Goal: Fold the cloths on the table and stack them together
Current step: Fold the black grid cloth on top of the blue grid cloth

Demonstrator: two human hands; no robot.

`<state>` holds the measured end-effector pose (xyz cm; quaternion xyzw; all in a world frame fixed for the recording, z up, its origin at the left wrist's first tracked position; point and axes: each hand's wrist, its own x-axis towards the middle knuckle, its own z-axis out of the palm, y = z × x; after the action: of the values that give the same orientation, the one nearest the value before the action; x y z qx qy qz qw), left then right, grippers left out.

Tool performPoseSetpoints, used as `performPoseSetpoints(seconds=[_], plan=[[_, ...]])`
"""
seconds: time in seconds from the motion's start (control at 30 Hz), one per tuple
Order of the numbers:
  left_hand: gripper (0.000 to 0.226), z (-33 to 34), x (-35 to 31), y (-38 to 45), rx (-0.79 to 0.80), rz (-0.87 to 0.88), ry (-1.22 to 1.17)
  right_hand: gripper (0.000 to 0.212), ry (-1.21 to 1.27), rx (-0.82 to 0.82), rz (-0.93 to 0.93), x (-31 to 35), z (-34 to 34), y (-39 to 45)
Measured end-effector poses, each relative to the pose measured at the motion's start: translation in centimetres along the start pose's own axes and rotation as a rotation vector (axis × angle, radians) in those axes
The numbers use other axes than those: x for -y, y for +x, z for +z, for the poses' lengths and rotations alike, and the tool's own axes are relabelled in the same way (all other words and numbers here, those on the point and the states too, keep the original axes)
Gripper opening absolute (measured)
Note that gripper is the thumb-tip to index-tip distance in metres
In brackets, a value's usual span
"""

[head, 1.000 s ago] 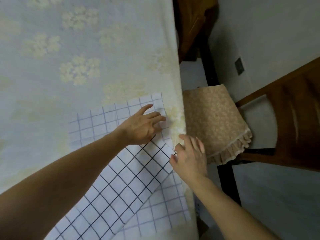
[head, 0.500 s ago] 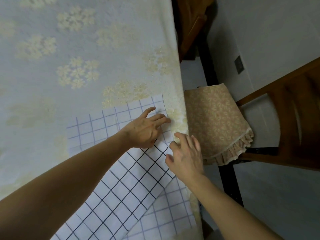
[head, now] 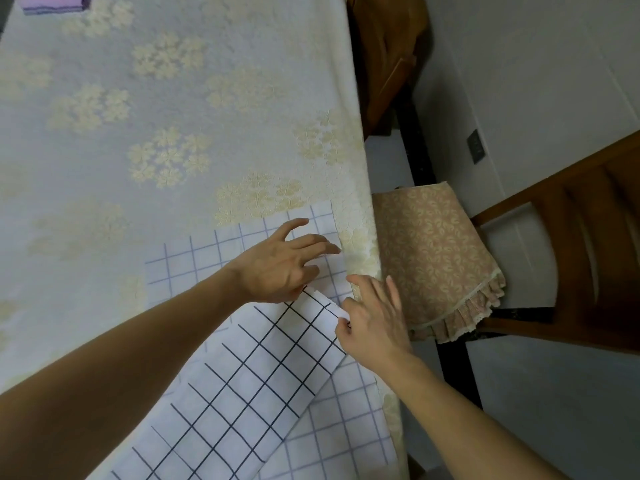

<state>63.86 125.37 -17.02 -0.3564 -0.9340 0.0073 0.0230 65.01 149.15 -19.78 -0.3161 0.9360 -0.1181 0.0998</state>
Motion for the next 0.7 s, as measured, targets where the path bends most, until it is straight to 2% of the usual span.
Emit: performPoseSetpoints(seconds=[0.1, 0.27, 0.4, 0.7], plan=[[0.006, -0.4, 0.4, -0.5, 0.059, -0.041, 0.028, 0.011, 0.013, -0.019, -0.023, -0.2, -0.4, -0.3], [0.03, -0.7, 1.0, -1.1, 0.204, -0.161, 0.103, 0.006, -0.004, -0.092, -0.033, -0.5, -1.7, 1.0], [0.037, -2.1, 1.7, -1.6, 0.27, -0.252, 0.118, 0.007, -0.016, -0.136, -0.076, -0.2, -3.6, 3.7], [0.013, -4.2, 3.3, -4.2, 0.085, -0.419, 0.144, 0.004, -0.096, -0.207, -0.166, 2.0, -7.1, 9.0]])
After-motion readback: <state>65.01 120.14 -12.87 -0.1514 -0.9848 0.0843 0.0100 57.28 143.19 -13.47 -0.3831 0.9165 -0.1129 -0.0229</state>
